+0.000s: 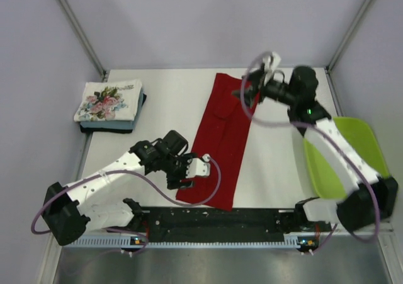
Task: Fold and stack the t-shirts
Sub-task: Rotate the tshirt 90 degrees
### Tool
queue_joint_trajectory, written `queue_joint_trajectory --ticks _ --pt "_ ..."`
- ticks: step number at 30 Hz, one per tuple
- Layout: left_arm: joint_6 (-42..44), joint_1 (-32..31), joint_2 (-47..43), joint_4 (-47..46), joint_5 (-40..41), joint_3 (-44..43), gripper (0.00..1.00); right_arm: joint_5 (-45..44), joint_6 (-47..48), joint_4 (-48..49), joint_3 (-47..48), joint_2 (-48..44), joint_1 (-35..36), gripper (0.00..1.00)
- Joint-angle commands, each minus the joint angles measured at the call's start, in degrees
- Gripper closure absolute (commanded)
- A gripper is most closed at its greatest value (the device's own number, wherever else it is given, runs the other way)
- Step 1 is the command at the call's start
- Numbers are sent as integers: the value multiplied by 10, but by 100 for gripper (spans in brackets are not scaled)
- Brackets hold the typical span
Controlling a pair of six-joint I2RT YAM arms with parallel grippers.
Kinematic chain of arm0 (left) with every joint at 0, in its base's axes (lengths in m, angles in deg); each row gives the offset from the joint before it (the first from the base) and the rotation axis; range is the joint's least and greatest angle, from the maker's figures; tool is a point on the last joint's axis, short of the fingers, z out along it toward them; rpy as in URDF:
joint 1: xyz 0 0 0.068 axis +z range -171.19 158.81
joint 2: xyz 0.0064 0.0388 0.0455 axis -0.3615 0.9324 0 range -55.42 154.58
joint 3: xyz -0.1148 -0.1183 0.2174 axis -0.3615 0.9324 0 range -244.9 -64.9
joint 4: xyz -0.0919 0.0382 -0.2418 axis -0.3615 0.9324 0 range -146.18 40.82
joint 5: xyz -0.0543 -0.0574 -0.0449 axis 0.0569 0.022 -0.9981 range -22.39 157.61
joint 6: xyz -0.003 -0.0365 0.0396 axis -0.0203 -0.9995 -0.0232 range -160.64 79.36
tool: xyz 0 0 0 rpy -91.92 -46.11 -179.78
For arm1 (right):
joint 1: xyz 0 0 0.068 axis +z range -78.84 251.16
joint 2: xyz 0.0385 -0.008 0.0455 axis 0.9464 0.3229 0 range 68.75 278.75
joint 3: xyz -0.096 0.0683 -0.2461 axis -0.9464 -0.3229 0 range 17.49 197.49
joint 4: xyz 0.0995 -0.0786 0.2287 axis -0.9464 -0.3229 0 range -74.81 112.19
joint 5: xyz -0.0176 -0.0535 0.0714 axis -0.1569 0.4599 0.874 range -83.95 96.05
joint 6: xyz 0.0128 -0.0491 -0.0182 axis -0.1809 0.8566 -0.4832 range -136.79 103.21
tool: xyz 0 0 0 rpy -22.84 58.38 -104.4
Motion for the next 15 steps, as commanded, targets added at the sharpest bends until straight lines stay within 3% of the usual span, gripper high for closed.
queue_joint_trajectory --ticks 1,3,8,15 --pt "93 2 7 -30 -88 37 27 121 157 209 -257 -167 65 30" --pt "124 5 8 -36 -97 52 27 124 200 159 -308 -225 98 30" --pt "189 5 -3 -67 -62 117 28 89 403 -127 -355 -299 241 28" --pt "208 5 12 -80 -43 162 27 -22 427 -192 -460 -307 427 28"
